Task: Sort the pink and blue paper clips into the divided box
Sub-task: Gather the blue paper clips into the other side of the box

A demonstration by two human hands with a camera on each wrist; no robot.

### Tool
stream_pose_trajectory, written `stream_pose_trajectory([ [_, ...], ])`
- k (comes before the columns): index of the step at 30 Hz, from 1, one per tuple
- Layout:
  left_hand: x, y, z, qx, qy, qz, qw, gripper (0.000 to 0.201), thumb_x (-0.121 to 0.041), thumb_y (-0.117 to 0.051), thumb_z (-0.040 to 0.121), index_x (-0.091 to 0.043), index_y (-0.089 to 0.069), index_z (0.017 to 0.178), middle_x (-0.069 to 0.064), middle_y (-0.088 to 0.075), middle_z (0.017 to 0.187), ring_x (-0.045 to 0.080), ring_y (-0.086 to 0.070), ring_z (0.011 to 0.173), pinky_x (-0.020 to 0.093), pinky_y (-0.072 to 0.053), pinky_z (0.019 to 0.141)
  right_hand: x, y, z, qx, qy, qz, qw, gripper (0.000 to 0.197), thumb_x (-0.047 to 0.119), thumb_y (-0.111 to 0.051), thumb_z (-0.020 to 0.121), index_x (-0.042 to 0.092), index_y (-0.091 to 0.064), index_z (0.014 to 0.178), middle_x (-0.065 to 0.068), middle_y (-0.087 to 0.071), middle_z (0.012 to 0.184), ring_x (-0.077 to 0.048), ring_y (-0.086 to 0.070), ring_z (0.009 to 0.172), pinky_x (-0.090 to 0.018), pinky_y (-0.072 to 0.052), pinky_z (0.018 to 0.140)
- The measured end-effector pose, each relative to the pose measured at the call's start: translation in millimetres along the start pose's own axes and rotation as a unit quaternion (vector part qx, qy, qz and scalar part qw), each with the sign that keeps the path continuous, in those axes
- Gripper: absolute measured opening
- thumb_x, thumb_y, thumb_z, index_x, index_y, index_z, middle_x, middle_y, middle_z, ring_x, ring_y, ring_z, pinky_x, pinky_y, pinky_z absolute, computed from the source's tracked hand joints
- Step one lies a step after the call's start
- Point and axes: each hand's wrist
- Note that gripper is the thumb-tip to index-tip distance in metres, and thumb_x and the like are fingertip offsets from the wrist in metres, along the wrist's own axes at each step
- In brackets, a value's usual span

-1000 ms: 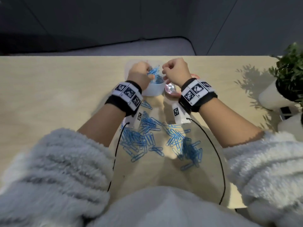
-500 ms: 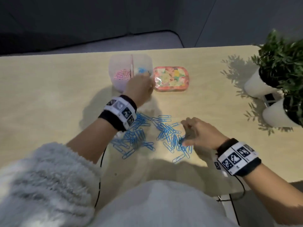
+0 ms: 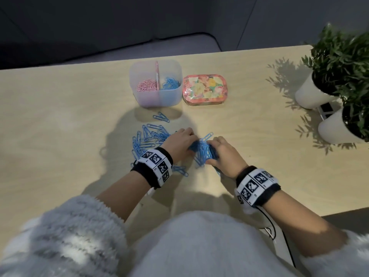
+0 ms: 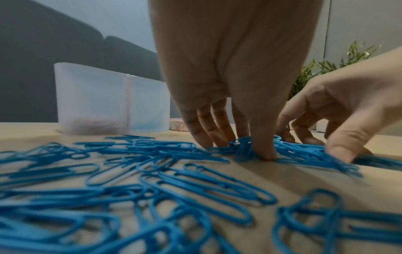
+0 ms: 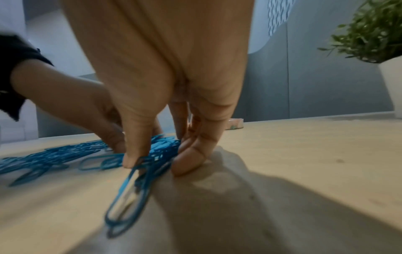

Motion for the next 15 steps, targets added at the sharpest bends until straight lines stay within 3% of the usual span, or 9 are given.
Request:
stream_pose_trajectory([
  [3,10.8,1.4,-6.1,-0.019,-0.004,0.003,1.0,0.041,-0.019,-0.051,0.091,-0.013,-0.046,0.131,0.011,-0.047,0.129,0.029,-0.044,0.114,0.035,-0.035,0.098,0.6,6.2,3.0,-0.01,0.01,0.01,1.0,0.065,0.026,-0.075,0.073,0.013,-0.048,0.13,-0.009,-0.046,0.121,-0.028,-0.053,0.112,-0.035,-0.042,0.095],
  [7,16.1,-2.1,-15.0,-0.042,0.007,-0.024,0.999,0.081,-0.049,-0.069,0.071,-0.012,-0.037,0.136,0.008,-0.043,0.131,0.027,-0.041,0.116,0.035,-0.033,0.103,2.8,12.0,-6.9,-0.03,-0.021,-0.029,0.999,0.087,0.045,-0.082,0.057,0.019,-0.042,0.129,-0.004,-0.042,0.123,-0.025,-0.043,0.114,-0.038,-0.047,0.084],
  [9,11.9,-4.5,-12.6,-0.029,0.016,0.0,0.999,0.088,-0.053,-0.073,0.063,-0.013,-0.04,0.134,0.007,-0.043,0.128,0.027,-0.041,0.114,0.036,-0.036,0.101,10.2,6.4,-4.6,-0.014,-0.027,-0.052,0.998,0.096,0.048,-0.083,0.051,0.018,-0.038,0.13,-0.004,-0.04,0.122,-0.025,-0.039,0.114,-0.038,-0.047,0.083],
  [11,9.4,-2.9,-7.4,-0.017,0.029,-0.001,0.999,0.072,-0.043,-0.072,0.07,-0.012,-0.045,0.13,0.009,-0.045,0.125,0.027,-0.043,0.113,0.037,-0.04,0.099,17.1,1.1,4.6,-0.012,-0.022,-0.067,0.997,0.089,0.046,-0.081,0.057,0.018,-0.039,0.13,-0.005,-0.04,0.122,-0.026,-0.037,0.116,-0.038,-0.046,0.085],
  [15,10.4,6.2,-4.3,-0.019,0.042,-0.037,0.998,0.041,-0.021,-0.06,0.085,-0.01,-0.052,0.123,0.013,-0.052,0.117,0.03,-0.05,0.11,0.04,-0.043,0.091,29.1,-2.4,20.3,-0.028,-0.009,-0.016,0.999,0.055,0.026,-0.069,0.078,0.02,-0.049,0.129,-0.008,-0.046,0.12,-0.026,-0.041,0.116,-0.037,-0.044,0.091],
])
Point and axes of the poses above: each hand's wrist, its own z-axis towards the middle knuckle, its own y-axis out of the back of the hand, x = y × z
